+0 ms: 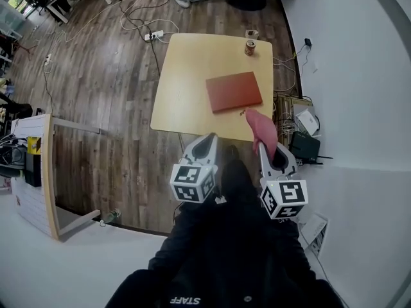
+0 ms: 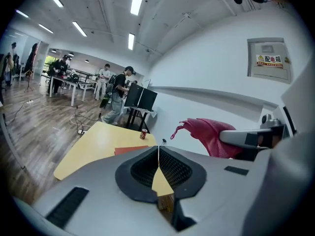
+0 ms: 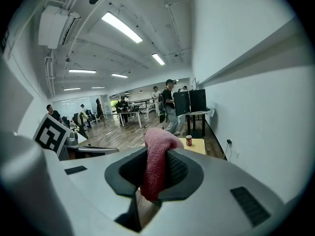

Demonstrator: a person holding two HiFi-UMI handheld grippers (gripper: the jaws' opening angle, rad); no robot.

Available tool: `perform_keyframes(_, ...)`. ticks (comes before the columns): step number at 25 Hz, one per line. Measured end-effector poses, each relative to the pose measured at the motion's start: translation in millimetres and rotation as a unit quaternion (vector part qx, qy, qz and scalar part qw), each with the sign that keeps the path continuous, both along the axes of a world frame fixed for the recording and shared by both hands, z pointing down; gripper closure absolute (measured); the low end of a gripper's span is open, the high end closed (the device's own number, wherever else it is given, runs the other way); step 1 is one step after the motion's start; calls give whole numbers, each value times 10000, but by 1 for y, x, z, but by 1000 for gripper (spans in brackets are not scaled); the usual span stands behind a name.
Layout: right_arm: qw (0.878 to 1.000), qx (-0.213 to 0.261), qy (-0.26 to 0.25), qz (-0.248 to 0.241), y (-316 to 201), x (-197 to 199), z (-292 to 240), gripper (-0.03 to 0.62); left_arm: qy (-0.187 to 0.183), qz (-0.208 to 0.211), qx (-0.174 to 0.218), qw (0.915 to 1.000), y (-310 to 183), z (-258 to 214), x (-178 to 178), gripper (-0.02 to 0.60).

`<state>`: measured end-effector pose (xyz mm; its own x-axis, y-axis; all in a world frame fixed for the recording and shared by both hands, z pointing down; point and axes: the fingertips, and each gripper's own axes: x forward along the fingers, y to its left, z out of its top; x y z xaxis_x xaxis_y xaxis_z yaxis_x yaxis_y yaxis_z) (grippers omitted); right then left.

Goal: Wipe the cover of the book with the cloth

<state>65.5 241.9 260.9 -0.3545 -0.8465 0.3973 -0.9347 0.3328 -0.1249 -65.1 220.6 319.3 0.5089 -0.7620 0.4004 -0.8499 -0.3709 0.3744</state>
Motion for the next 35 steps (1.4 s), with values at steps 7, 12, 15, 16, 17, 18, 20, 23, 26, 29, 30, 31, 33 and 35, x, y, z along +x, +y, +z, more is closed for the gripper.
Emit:
perform_keyframes(7, 9994, -86, -74, -321, -97, 21, 17, 517, -226, -170, -227, 9993, -85, 25, 24, 546)
perform_keyframes(12, 9982, -228, -91, -549, -150, 36, 38, 517, -361, -392, -521, 9972, -131, 55, 31, 546)
perform_keyframes(15, 9969, -306, -8, -720, -174, 40, 55, 517, -459, -517, -708, 9951, -153, 73, 31, 546)
perform_keyframes(16, 9963, -332, 2, -787, -182, 40, 62, 517, -492, -551, -773, 9943, -160, 80, 31, 546)
perform_keyframes(17, 9955, -362, 9, -872, -189, 39, 70, 517, -527, -594, -849, 9932, -167, 89, 29, 545)
perform_keyframes(18, 9944, -398, 19, -975, -196, 37, 78, 517, -560, -647, -934, 9919, -173, 97, 27, 545)
perform_keyframes(20, 9917, -482, 55, -1193, -208, 29, 95, 517, -623, -771, -1090, 9891, -183, 115, 20, 545)
perform_keyframes(23, 9876, -701, 35, -1408, -224, 16, 123, 517, -664, -908, -1322, 9848, -197, 148, 9, 545)
perform_keyframes(26, 9842, -968, -48, -1482, -239, -2, 153, 517, -602, -955, -1638, 9800, -207, 185, -2, 545)
perform_keyframes(29, 9822, -1284, -228, -1349, -250, -20, 185, 517, -527, -963, -1830, 9770, -219, 213, -13, 545)
perform_keyframes(30, 9813, -1388, -327, -1289, -254, -27, 195, 517, -508, -948, -1875, 9764, -223, 222, -16, 545)
perform_keyframes(31, 9805, -1473, -394, -1237, -258, -33, 205, 517, -492, -928, -1918, 9758, -227, 231, -20, 545)
perform_keyframes(33, 9798, -1589, -408, -1142, -267, -44, 225, 517, -444, -890, -2014, 9744, -234, 249, -25, 545)
perform_keyframes(35, 9799, -1665, -380, -1036, -276, -53, 243, 517, -385, -839, -2133, 9726, -239, 265, -28, 545)
